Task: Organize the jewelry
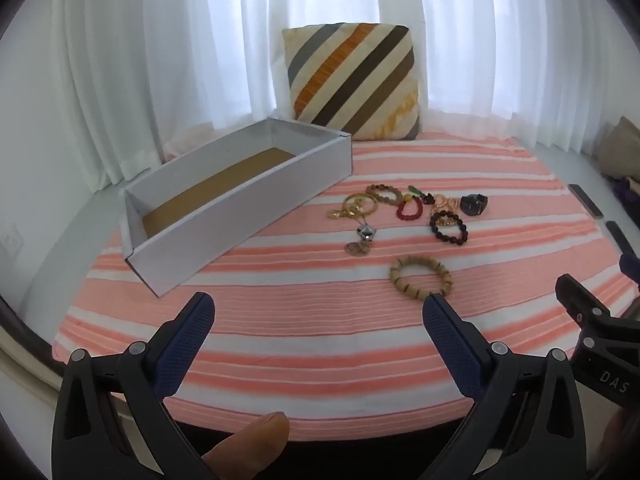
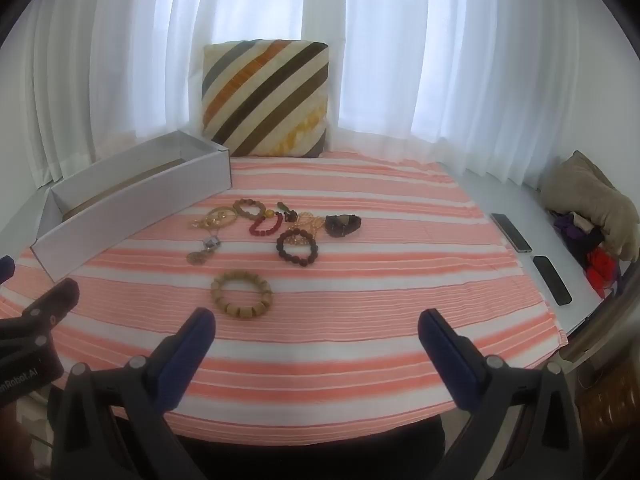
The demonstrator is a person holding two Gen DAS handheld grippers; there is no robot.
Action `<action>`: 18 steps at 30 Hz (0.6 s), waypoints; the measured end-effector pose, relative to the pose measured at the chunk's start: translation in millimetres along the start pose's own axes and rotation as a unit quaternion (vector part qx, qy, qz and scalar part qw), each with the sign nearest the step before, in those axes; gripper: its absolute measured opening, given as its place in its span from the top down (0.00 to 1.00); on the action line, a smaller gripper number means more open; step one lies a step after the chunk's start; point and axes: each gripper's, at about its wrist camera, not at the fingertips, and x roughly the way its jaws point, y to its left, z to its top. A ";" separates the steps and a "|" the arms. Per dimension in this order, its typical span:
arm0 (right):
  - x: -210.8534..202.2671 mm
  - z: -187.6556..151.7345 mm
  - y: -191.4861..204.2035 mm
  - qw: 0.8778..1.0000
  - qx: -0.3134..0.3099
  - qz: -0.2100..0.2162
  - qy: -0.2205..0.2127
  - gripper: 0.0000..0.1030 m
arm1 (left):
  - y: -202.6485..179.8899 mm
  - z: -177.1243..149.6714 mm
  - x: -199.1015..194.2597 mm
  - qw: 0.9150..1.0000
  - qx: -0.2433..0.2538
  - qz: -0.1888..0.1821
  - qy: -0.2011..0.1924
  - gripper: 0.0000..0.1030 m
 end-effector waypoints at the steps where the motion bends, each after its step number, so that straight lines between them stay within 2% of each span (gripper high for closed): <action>1: -0.4 -1.0 -1.0 1.000 0.000 0.000 0.000 0.00 | 0.0 0.0 0.1 1.000 0.000 -0.001 0.001 0.00; 18: 1.5 -1.9 5.8 1.000 -0.002 -0.001 0.005 0.00 | 1.9 -5.9 0.8 1.000 0.002 0.001 0.004 0.00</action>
